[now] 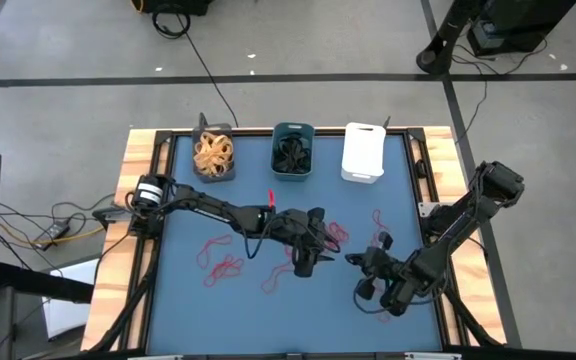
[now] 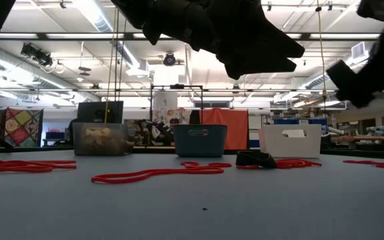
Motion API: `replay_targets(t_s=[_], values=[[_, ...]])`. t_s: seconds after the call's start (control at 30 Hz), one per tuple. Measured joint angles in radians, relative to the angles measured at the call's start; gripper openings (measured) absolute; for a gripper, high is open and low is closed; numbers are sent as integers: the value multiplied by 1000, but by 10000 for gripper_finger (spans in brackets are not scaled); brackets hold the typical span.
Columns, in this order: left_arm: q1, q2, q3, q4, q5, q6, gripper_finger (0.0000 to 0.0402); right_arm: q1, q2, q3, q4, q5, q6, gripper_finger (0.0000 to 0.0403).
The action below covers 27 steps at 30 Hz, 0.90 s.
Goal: Sort rubber bands into baskets
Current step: Put the black rubber band into the blue bin
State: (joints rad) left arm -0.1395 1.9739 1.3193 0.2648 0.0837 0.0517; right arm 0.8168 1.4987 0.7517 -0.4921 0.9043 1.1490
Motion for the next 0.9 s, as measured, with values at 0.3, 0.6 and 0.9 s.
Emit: replay_targets(t_s=[0.3, 0.6, 0.9], values=[[0, 0, 0, 31, 0, 11, 236, -107, 0, 0, 206, 19, -299, 8], [-1, -2, 1, -27, 12, 50, 174, -152, -26, 0, 283, 14, -384, 8], [0, -2, 1, 1, 13, 49, 11, -156, -63, 0, 272, -40, -386, 9]])
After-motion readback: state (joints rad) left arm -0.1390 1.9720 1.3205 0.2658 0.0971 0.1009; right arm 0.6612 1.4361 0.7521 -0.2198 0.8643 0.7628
